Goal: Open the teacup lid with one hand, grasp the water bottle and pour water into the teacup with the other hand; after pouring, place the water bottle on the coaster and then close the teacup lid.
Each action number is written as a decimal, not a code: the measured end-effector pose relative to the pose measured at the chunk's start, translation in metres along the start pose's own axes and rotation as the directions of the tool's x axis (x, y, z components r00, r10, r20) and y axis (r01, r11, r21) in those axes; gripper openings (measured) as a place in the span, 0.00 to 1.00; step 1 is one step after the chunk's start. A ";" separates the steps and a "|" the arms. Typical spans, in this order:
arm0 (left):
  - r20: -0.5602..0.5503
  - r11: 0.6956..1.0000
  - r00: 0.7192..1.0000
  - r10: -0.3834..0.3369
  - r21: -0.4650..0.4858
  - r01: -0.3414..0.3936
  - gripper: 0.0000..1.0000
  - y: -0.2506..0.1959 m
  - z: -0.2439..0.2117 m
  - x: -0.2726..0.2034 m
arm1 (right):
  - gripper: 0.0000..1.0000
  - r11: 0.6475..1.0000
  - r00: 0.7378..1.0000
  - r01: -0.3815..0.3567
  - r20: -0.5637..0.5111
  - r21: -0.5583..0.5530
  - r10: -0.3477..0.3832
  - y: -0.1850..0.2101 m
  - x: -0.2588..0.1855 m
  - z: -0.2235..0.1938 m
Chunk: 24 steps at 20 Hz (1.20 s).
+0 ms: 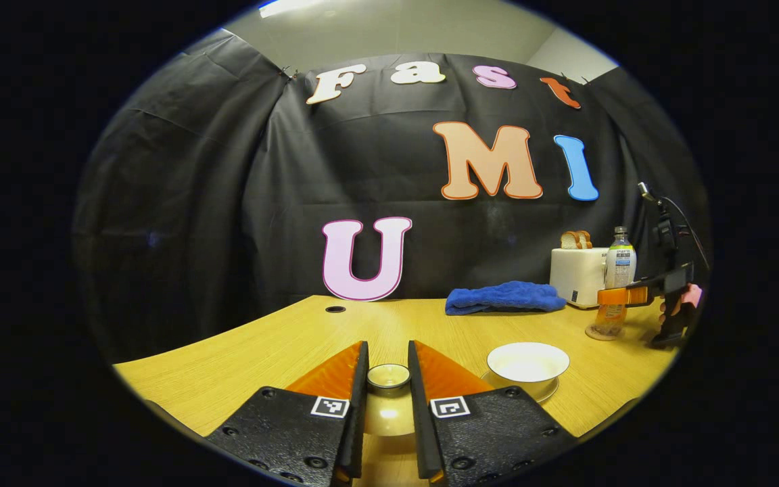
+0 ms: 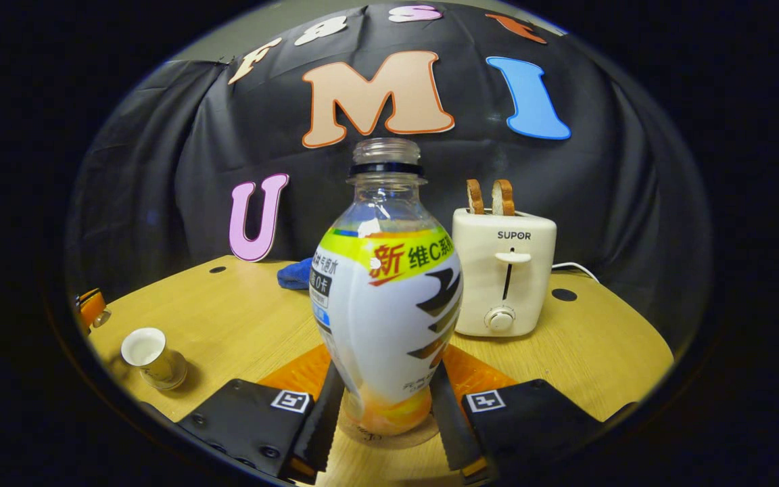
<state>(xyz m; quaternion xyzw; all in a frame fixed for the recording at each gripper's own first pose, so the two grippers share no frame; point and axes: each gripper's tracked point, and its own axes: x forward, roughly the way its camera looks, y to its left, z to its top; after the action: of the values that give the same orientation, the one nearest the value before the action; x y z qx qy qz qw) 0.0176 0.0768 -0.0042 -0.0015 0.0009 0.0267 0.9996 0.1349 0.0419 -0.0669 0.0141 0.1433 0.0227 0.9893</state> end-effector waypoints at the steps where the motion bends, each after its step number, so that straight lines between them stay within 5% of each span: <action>1: 0.000 1.000 1.000 0.000 0.000 0.000 0.29 0.000 0.000 -0.001 | 0.69 1.000 1.000 -0.003 -0.003 0.013 0.003 -0.001 0.000 0.000; 8: 0.000 1.000 1.000 0.000 0.000 0.000 0.29 0.000 0.001 0.000 | 0.77 0.998 0.999 -0.045 -0.006 0.050 0.046 0.004 -0.003 -0.007; 11: 0.000 1.000 1.000 0.000 0.000 0.000 0.29 0.000 -0.001 -0.001 | 0.90 0.998 0.999 -0.051 -0.018 0.037 0.052 0.007 -0.005 -0.013; 24: 0.000 1.000 1.000 0.002 0.001 -0.002 0.29 0.001 0.001 0.001 | 0.96 0.999 0.999 -0.022 0.024 -0.045 0.024 0.010 -0.030 -0.014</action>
<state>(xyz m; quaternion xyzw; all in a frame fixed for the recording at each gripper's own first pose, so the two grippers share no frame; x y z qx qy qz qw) 0.0183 0.0774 -0.0031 -0.0012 0.0011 0.0278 0.9996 0.1015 0.0502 -0.0712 -0.0063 0.1305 0.0372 0.9907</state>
